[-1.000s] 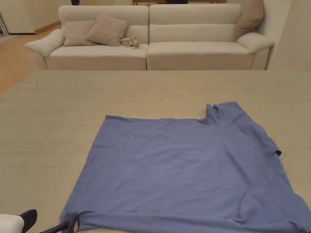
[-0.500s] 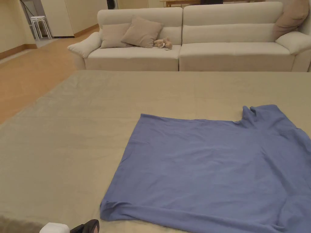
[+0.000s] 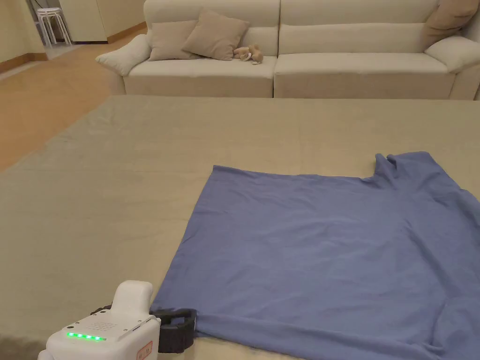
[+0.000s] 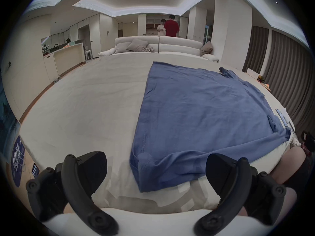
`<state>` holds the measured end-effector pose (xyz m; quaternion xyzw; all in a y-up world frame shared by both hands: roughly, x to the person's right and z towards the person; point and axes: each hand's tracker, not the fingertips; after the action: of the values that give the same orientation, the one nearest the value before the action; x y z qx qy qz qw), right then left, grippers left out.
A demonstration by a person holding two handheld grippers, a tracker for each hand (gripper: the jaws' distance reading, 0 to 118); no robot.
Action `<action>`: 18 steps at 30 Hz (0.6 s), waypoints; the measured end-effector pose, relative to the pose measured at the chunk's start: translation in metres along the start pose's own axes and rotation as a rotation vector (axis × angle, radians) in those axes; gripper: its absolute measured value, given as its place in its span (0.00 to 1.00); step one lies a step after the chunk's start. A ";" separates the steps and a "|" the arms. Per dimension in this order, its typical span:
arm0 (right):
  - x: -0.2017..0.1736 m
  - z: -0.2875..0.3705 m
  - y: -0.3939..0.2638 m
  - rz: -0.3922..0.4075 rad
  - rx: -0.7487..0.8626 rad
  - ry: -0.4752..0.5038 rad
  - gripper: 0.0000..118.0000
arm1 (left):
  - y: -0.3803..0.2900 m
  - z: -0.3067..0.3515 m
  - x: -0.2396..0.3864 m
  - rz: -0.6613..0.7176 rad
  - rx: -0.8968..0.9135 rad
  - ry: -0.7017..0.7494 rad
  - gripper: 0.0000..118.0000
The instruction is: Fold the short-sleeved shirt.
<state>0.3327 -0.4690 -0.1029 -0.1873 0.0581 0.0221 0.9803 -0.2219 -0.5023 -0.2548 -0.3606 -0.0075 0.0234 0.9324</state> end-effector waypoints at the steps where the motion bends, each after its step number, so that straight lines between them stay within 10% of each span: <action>1: 0.001 0.000 -0.001 0.003 -0.004 -0.002 0.00 | -0.002 0.000 -0.001 0.037 -0.012 -0.048 0.98; 3: 0.003 0.000 -0.002 0.003 -0.015 -0.006 0.00 | -0.005 0.001 0.003 0.048 0.000 -0.029 0.87; 5: 0.004 0.000 -0.005 -0.001 -0.021 -0.006 0.00 | -0.009 0.008 0.008 0.008 0.055 0.026 0.02; 18: 0.020 -0.028 -0.005 0.017 -0.165 -0.028 0.03 | -0.015 0.013 0.008 -0.004 0.024 -0.026 0.02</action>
<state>0.3498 -0.4836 -0.1292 -0.2664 0.0440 0.0376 0.9621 -0.2141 -0.5045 -0.2350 -0.3490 -0.0202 0.0264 0.9365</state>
